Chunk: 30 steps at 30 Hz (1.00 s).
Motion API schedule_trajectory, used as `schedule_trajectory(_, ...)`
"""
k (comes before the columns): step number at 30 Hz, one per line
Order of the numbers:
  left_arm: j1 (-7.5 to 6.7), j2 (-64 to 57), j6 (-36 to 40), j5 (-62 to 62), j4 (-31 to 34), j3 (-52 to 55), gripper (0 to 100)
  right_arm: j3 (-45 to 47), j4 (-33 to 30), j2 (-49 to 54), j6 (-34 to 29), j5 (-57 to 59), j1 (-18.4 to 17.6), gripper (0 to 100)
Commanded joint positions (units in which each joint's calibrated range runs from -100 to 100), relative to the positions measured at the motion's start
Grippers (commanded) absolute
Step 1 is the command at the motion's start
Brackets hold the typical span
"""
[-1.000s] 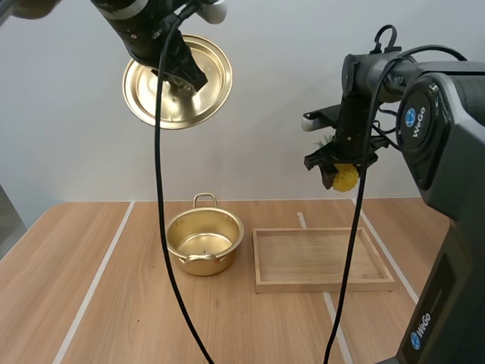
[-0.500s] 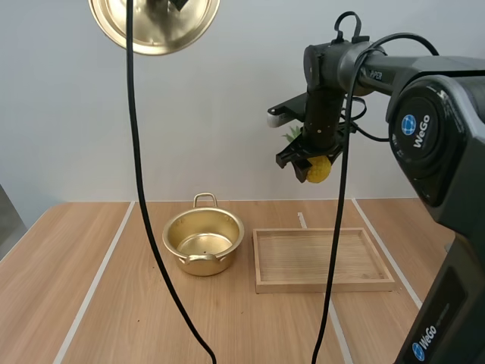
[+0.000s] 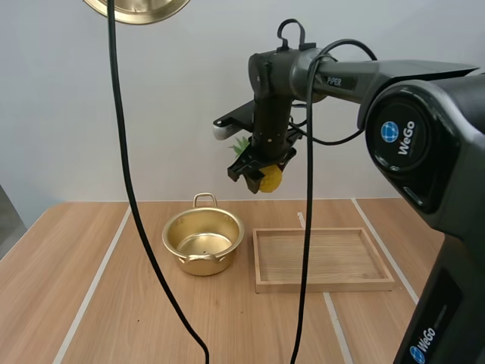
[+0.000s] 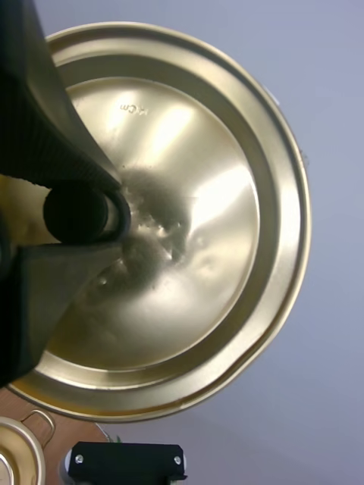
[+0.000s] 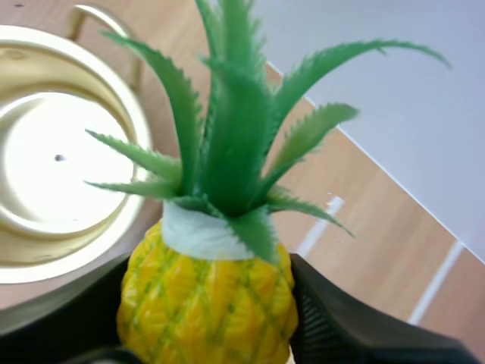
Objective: Open the pot, put the pineapple inside, and close it
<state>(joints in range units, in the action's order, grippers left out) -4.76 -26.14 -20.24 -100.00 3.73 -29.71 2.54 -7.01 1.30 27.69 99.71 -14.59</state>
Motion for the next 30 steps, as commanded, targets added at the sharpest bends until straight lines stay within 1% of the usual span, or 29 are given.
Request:
schedule_trajectory(1, -0.15, -1.16, 0.75, 0.0, 0.8, -0.87, 0, -0.72, 0.93, -0.84, -0.07, 0.29, -1.62, 0)
schedule_trajectory(7, -0.15, -2.55, 0.75, 0.0, 1.22, -0.87, 0, -2.91, 1.43, -2.56, -0.07, 0.29, -5.05, 0)
schedule_trajectory(15, -0.15, -4.28, 0.75, 0.0, 1.89, -0.87, 0, -3.07, 1.57, -2.71, 0.25, 0.29, -9.21, 0)
schedule_trajectory(23, -0.15, -5.15, 0.96, 0.0, 2.88, -0.87, 0, -3.18, 4.9, -4.71, 1.3, 0.29, -10.11, 0)
schedule_trajectory(30, -0.15, -5.9, 1.06, 0.0, 2.88, -0.87, 0, -3.24, 4.99, -7.2, 2.7, 0.29, -10.11, 0)
